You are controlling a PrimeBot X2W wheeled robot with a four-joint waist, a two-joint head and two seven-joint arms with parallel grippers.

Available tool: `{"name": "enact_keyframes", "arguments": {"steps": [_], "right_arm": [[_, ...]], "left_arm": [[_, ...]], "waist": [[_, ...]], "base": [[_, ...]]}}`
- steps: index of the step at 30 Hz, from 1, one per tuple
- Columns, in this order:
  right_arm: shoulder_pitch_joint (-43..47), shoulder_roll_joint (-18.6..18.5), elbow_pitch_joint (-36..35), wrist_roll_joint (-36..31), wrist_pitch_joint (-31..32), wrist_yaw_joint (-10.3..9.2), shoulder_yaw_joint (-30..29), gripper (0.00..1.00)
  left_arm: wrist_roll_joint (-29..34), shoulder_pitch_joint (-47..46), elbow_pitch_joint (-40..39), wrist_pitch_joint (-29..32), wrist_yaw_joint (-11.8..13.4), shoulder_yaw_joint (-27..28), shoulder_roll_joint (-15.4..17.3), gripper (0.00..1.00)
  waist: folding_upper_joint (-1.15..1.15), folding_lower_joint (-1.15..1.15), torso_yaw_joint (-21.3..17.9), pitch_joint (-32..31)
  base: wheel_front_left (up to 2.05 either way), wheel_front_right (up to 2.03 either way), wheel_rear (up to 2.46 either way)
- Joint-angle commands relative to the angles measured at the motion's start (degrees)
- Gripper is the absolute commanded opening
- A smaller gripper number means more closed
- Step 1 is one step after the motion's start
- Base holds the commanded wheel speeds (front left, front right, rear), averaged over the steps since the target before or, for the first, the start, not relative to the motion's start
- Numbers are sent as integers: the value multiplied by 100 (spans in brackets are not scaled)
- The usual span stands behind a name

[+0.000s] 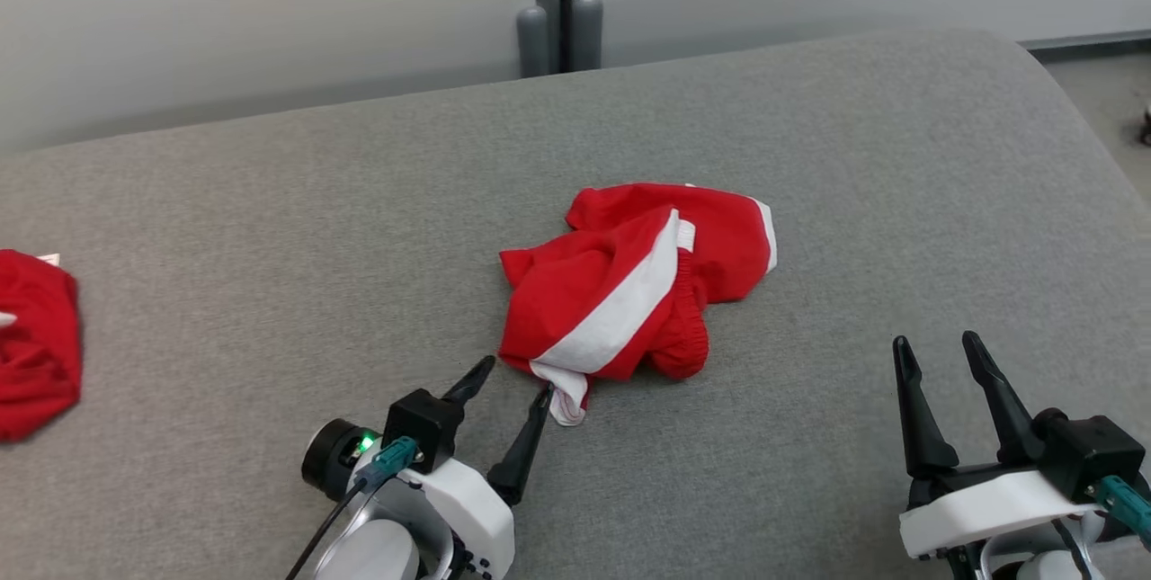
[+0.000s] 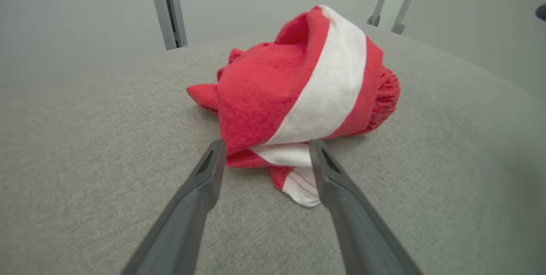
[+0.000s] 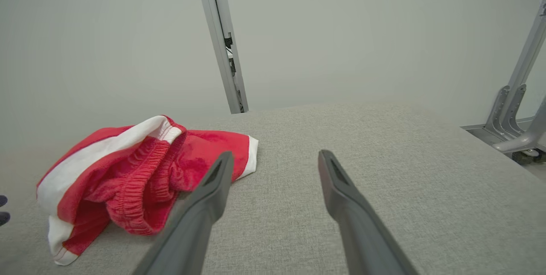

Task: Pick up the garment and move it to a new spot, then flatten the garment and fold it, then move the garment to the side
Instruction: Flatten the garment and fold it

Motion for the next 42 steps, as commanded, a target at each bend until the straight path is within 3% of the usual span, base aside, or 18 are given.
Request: {"name": "enact_keyframes", "arguments": {"steps": [1, 7, 11, 12, 13, 14, 19, 24, 32, 41, 42], "right_arm": [[-103, -20, 51, 42, -38, 11, -23, 100], [-206, 3, 149, 95, -63, 11, -18, 100], [-242, 15, 96, 120, -66, 11, -35, 100], [-238, 19, 82, 119, -66, 11, -43, 100], [-232, 22, 70, 112, -67, 11, -48, 100], [-225, 26, 60, 107, -67, 11, -54, 100], [-125, 31, -3, 66, -67, 11, -145, 100], [39, 33, -40, 49, -67, 11, -251, 100], [186, 41, -29, 59, -66, 11, -232, 100], [247, 42, 29, 19, -64, 11, -138, 100], [257, 42, 34, 13, -64, 11, -134, 100]], "left_arm": [[32, -199, 217, -53, -43, -140, 5, 100], [-24, -496, 850, -112, -112, -551, -28, 100], [-96, -669, 1236, -143, -27, -622, -38, 100], [-85, -719, 1334, -148, 7, -641, -39, 94], [-111, -778, 1428, -166, 43, -639, -40, 68], [-133, -818, 1536, -169, 43, -654, -41, 0], [-275, -912, 1607, -268, 74, -683, -51, 0], [-275, -861, 1310, -336, 187, -644, -17, 0], [-212, -359, 279, -342, 441, -346, 577, 0], [-616, 501, 260, -328, 550, -64, 813, 0], [-662, 562, 314, -326, 545, -54, 795, 7]], "waist": [[0, 0, -331, 264], [0, 0, -652, 379], [0, 0, -778, 407], [0, 0, -793, 412], [0, 0, -804, 413], [0, 0, -811, 409], [0, 0, -726, 328], [0, 0, -315, 116], [0, 0, 550, -223], [0, 0, 794, -327], [0, 0, 800, -340]], "base": [[0, 0, 0], [0, 0, 0], [0, 0, 0], [0, 0, 0], [0, 0, 0], [0, 0, 0], [0, 0, 0], [0, 0, 0], [0, 0, 0], [0, 0, 0], [0, 0, 0]]}}
